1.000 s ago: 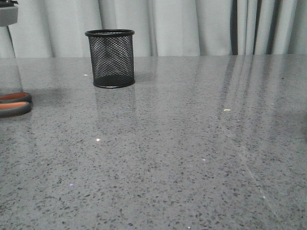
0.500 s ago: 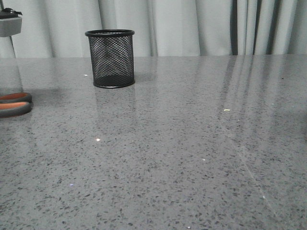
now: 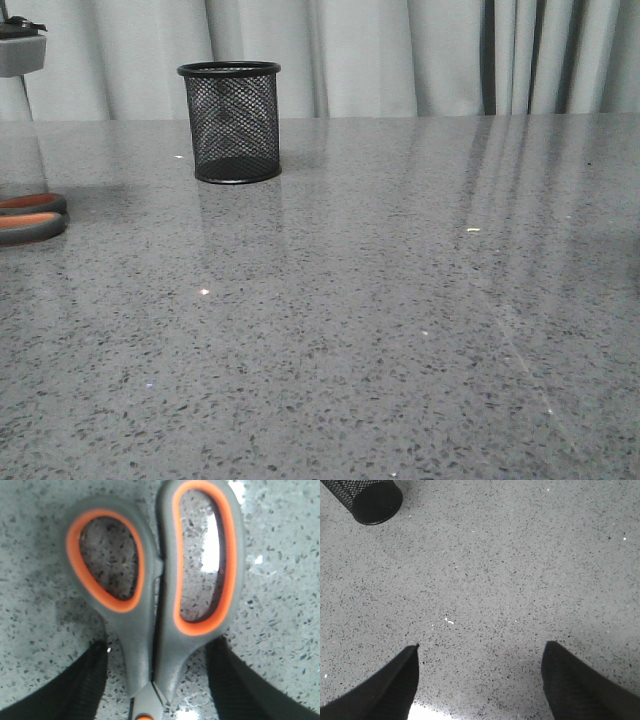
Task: Put scissors into bucket
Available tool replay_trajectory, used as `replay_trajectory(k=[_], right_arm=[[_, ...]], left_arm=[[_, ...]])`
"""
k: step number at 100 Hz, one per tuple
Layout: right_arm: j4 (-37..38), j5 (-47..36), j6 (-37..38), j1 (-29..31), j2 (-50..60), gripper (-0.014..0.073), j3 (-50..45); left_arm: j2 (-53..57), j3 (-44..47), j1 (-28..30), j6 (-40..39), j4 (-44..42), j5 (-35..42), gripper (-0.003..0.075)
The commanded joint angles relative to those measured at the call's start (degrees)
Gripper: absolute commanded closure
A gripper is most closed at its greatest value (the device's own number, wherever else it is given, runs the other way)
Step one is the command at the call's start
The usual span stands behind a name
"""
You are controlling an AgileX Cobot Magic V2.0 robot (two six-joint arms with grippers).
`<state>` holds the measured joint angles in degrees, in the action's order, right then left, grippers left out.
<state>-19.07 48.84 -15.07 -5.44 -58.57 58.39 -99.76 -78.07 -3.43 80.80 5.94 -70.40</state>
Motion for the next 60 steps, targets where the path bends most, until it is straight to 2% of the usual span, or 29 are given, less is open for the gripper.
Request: replay_trajectory(k=[1, 39, 60], right_arm=[[-0.9, -2.6, -0.4, -0.1, 0.6, 0.0127, 1.8], [-0.9, -2.6, -0.4, -0.1, 0.6, 0.0127, 1.8], [-0.9, -2.6, -0.4, -0.1, 0.6, 0.0127, 1.8]], left_arm=[[1.3, -1.1, 0.1, 0.3, 0.4, -1.7, 0.0389], [1.3, -1.1, 0.1, 0.5, 0.3, -2.6, 0.0583], [1.3, -1.1, 0.1, 0.5, 0.3, -2.6, 0.0642]])
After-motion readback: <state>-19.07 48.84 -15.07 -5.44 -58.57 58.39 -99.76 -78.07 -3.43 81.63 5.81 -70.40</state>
